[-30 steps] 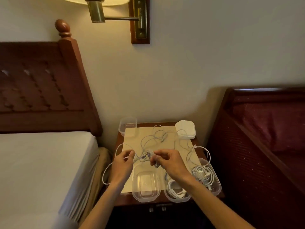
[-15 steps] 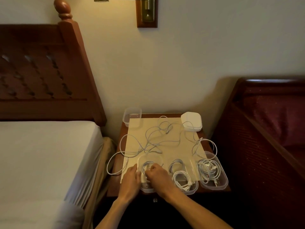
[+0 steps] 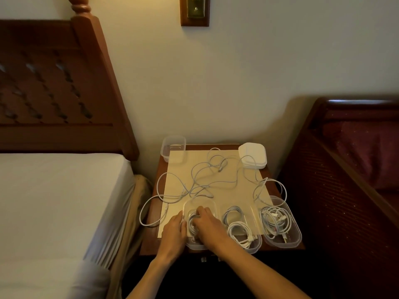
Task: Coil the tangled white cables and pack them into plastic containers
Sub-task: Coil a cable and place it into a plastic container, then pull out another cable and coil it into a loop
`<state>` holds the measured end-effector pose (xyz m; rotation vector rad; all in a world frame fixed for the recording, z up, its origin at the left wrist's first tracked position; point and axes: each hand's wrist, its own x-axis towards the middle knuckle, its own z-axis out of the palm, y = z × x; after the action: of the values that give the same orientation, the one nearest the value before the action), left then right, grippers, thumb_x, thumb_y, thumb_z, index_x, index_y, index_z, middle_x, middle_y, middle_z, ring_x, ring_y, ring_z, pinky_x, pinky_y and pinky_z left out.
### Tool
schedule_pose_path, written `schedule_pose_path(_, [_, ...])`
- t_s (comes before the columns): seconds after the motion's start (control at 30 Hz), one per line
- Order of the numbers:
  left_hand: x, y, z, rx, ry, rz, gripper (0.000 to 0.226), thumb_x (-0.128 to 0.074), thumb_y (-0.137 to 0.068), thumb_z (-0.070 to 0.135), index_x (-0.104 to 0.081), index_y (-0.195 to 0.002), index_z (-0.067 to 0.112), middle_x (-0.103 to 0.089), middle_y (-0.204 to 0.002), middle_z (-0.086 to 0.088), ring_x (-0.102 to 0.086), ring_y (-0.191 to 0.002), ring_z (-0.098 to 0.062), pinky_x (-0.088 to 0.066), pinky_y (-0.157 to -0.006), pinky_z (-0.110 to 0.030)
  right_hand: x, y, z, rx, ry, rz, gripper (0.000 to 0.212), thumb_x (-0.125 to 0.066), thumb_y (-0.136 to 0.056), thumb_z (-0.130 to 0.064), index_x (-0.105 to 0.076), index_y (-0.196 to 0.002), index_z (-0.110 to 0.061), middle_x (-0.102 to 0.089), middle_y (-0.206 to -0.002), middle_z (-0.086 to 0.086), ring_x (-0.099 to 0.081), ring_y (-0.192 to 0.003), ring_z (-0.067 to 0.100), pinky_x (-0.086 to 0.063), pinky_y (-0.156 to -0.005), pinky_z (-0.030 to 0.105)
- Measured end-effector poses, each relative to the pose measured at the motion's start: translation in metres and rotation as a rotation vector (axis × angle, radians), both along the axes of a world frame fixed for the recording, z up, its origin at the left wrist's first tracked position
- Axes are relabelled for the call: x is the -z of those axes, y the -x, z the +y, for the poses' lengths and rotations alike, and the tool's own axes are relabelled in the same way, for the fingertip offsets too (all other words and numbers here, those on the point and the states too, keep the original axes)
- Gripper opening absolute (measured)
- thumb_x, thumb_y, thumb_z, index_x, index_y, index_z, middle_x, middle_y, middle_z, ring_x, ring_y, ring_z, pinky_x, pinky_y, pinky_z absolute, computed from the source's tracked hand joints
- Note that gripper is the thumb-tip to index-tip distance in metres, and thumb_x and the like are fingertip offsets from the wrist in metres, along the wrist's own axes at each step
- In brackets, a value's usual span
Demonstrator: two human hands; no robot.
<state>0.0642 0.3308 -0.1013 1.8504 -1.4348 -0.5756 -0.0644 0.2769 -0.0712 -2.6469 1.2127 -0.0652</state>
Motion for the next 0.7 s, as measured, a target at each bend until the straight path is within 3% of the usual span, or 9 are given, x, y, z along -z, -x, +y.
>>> schedule_pose_path(0.4, [-0.002,0.003,-0.012,0.000,0.002,0.085,0.019,-0.050,-0.099,0.021,-0.069,-0.103,0.017,-0.070,-0.092,0.001,-0.064,-0.083,-0.016,-0.051,-0.076,-0.043,0.004,0.005,-0.022,0.017,-0.023,0.038,0.023,-0.065,-0.083,-0.012,-0.063,-0.105,-0.006,-0.041,-0.124,0.008,-0.040,-0.115,0.028,-0.044,-0.068,0.036])
schedule_pose_path(0.5, [-0.001,0.003,-0.015,0.011,-0.027,0.112,0.021,-0.048,-0.100,0.028,-0.068,-0.102,0.023,-0.068,-0.089,0.006,-0.065,-0.073,-0.015,-0.055,-0.068,-0.046,0.006,0.009,-0.028,0.010,-0.037,0.024,0.023,-0.066,-0.082,-0.013,-0.062,-0.104,-0.008,-0.041,-0.124,0.007,-0.040,-0.115,0.027,-0.041,-0.066,0.035])
schedule_pose_path(0.6, [-0.005,0.005,-0.018,0.029,-0.050,0.125,0.022,-0.048,-0.100,0.031,-0.068,-0.100,0.024,-0.068,-0.089,0.007,-0.065,-0.069,-0.017,-0.055,-0.066,-0.046,0.007,0.013,-0.032,0.003,-0.056,0.004,0.023,-0.068,-0.081,-0.014,-0.063,-0.102,-0.009,-0.042,-0.123,0.006,-0.041,-0.115,0.026,-0.047,-0.068,0.038])
schedule_pose_path(0.7, [-0.017,0.001,-0.019,-0.068,-0.033,0.003,0.027,-0.051,-0.098,0.034,-0.074,-0.096,0.019,-0.074,-0.092,0.003,-0.067,-0.085,-0.014,-0.050,-0.075,-0.034,0.000,0.016,-0.033,-0.013,-0.063,0.018,0.024,-0.069,-0.081,-0.016,-0.063,-0.104,-0.010,-0.044,-0.123,0.004,-0.042,-0.115,0.025,-0.050,-0.071,0.038])
